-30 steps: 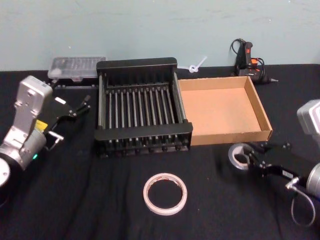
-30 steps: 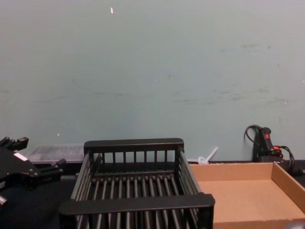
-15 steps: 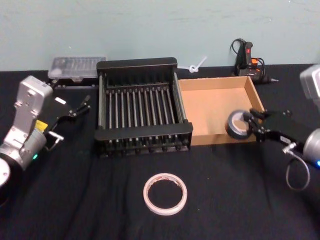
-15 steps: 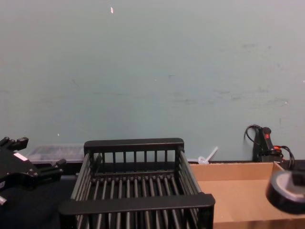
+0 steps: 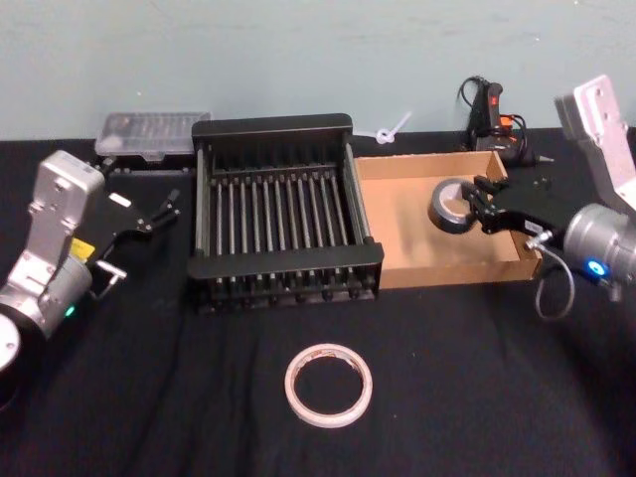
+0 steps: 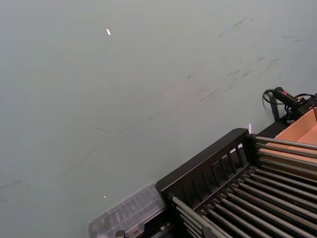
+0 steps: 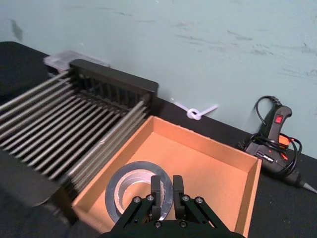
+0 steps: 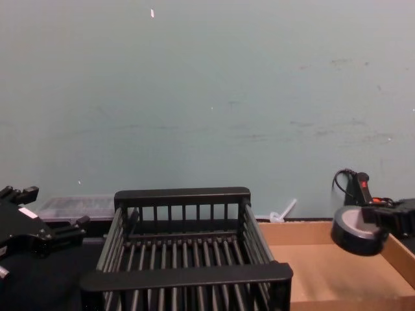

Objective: Pick up the white tape and place it into the black box , Pick up the silver tape and place it into the brown box.

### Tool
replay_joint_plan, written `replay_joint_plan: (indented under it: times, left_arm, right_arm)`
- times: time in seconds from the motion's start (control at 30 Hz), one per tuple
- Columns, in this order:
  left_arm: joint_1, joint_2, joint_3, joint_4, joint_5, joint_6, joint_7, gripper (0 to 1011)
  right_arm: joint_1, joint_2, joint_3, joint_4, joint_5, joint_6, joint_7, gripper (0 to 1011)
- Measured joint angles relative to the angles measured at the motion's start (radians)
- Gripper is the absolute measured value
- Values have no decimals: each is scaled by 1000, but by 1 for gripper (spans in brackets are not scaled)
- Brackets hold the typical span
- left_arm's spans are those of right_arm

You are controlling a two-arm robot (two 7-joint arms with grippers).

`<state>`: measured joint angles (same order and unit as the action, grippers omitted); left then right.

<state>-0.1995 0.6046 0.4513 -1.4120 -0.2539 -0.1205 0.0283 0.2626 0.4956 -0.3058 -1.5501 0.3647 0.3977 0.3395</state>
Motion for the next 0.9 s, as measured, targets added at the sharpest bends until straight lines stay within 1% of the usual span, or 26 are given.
replay_joint_plan:
  times: [0.07, 0.2, 0.27, 0.4, 0.43, 0.5, 0.53, 0.73, 0.9]
  left_arm:
    - [0, 0, 0, 0, 0, 0, 0, 1001]
    - [0, 0, 0, 0, 0, 0, 0, 1001]
    - [0, 0, 0, 0, 0, 0, 0, 1001]
    - [0, 0, 0, 0, 0, 0, 0, 1001]
    - [0, 0, 0, 0, 0, 0, 0, 1001]
    - [0, 0, 0, 0, 0, 0, 0, 1001]
    - [0, 0, 0, 0, 0, 0, 0, 1001]
    - [0, 0, 0, 0, 0, 0, 0, 1001]
    - [0, 0, 0, 0, 0, 0, 0, 1001]
  right_arm:
    - [34, -20, -13, 38, -13, 7, -10, 148]
    - [73, -46, -25, 85, -29, 11, -20, 148]
    - [113, -77, -35, 146, -46, 11, -31, 148]
    - [149, -108, -42, 212, -63, 14, -42, 148]
    - [163, -121, -44, 241, -69, 15, -47, 148]
    - [177, -134, -47, 271, -77, 15, -52, 148]
    - [189, -146, -49, 300, -84, 14, -57, 148]
    - [227, -187, -52, 392, -108, 6, -70, 148]
    - [236, -200, -53, 419, -120, -4, -72, 148]
